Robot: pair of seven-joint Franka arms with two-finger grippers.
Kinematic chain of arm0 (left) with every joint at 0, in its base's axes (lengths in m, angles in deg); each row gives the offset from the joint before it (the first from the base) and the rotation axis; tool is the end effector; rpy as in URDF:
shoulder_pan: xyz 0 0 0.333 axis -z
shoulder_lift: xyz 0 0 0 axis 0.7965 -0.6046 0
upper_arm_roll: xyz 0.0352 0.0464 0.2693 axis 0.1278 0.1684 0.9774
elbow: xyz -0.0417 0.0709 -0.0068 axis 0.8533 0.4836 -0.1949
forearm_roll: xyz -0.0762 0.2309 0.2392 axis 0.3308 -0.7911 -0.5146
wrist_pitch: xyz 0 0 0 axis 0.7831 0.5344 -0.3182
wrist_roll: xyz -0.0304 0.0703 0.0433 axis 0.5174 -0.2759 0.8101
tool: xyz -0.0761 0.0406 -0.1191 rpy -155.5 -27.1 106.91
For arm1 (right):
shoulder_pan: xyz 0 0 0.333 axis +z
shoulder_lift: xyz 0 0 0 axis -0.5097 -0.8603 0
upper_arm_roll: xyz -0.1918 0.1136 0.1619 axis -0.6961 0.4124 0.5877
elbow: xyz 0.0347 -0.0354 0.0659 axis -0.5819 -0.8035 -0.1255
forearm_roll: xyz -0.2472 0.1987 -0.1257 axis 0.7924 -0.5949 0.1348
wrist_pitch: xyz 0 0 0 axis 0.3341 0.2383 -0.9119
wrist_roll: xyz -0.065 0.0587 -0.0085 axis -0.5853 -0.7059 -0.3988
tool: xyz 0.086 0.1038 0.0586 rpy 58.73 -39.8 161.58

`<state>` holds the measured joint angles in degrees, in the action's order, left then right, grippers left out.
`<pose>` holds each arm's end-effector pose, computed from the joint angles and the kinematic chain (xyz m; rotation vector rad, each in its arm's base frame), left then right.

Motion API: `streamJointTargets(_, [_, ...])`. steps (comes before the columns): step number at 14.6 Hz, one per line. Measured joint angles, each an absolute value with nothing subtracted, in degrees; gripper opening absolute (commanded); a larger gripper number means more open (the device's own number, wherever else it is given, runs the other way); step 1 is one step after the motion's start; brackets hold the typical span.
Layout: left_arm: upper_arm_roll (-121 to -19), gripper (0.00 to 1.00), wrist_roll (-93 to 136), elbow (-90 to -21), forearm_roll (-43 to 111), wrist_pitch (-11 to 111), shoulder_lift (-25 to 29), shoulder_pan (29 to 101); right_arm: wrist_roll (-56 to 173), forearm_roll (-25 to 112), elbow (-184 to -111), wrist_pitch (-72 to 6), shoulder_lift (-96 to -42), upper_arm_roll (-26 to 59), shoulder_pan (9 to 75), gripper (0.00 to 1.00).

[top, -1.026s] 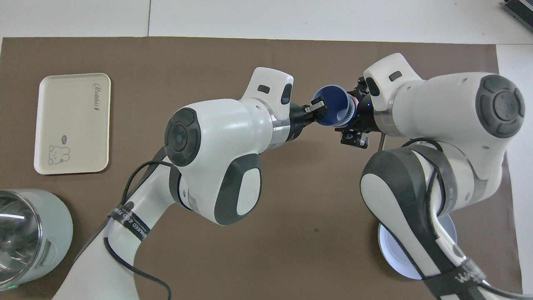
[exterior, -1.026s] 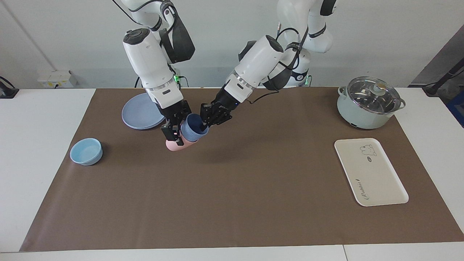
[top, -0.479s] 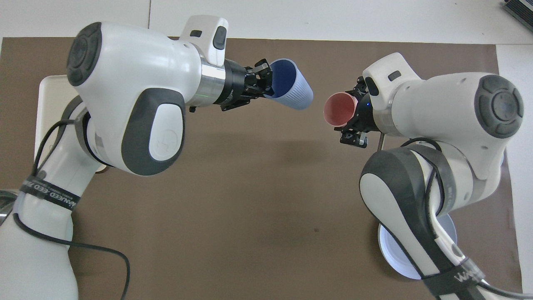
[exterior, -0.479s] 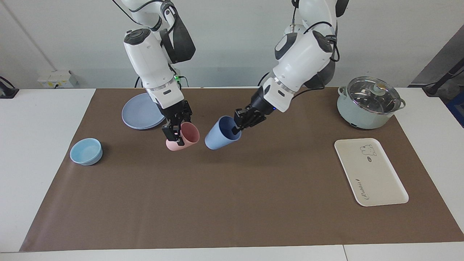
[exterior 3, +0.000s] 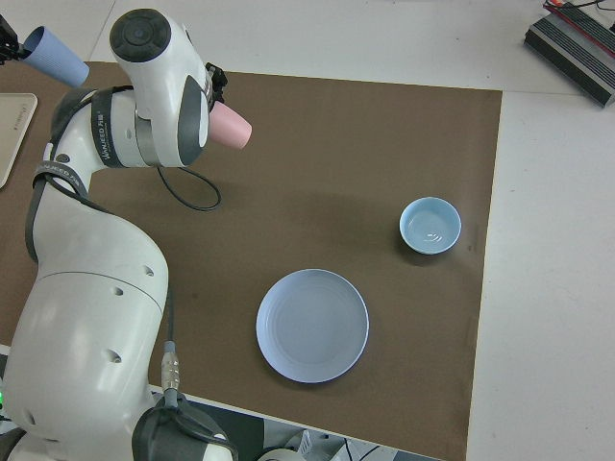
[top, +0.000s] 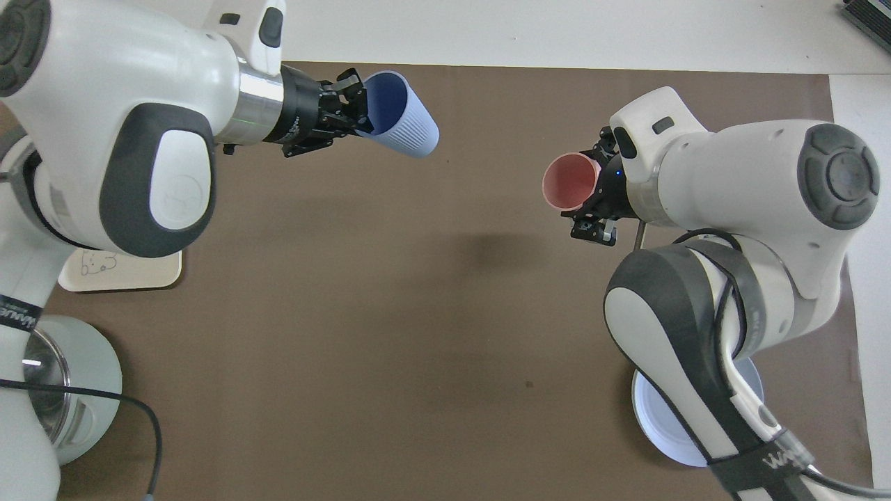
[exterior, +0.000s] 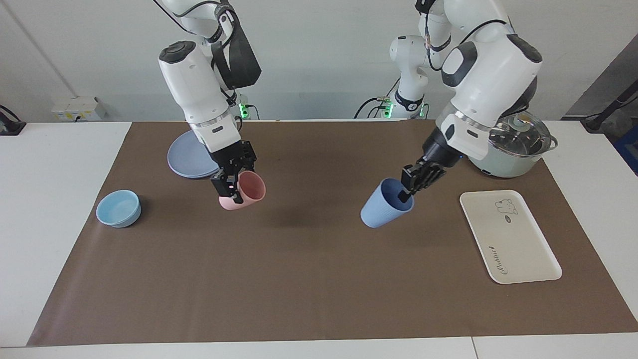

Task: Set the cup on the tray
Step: 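Carry the blue cup to the tray while the right gripper lowers the pink cup, then lay the blue cup on the tray while the right gripper sets down the pink cup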

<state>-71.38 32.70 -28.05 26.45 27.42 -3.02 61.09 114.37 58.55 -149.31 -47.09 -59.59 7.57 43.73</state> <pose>0.6022 -0.1573 0.5146 2.6785 0.4608 0.2827 0.5675 0.1327 0.4544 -2.5112 -1.6795 -0.6528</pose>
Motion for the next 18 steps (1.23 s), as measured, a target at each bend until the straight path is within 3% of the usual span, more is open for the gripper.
streamJointTargets(4, [-71.11, 0.00, 14.84, -33.38, 25.98, 27.27, -1.35, 50.12, 129.46, 34.49, -150.34, -54.39, -64.10, 7.40, 38.54, 0.00])
streamJointTargets(7, [-71.03, 0.00, 2.47, -38.95, 25.98, 27.93, 1.04, 43.15, 140.77, 23.49, -150.48, -54.68, -67.62, 7.32, 33.38, 0.00])
streamJointTargets(14, [-71.03, 0.00, -13.76, -55.75, 25.95, 43.55, 5.10, 35.40, 160.45, -2.32, -151.91, -48.82, -73.72, 7.29, 26.38, 0.00])
streamJointTargets(18, [-71.04, 0.00, -17.63, -60.29, 25.95, 48.32, 4.91, 33.32, 170.37, -8.34, -152.28, -41.78, -78.03, 7.23, 21.06, 0.00])
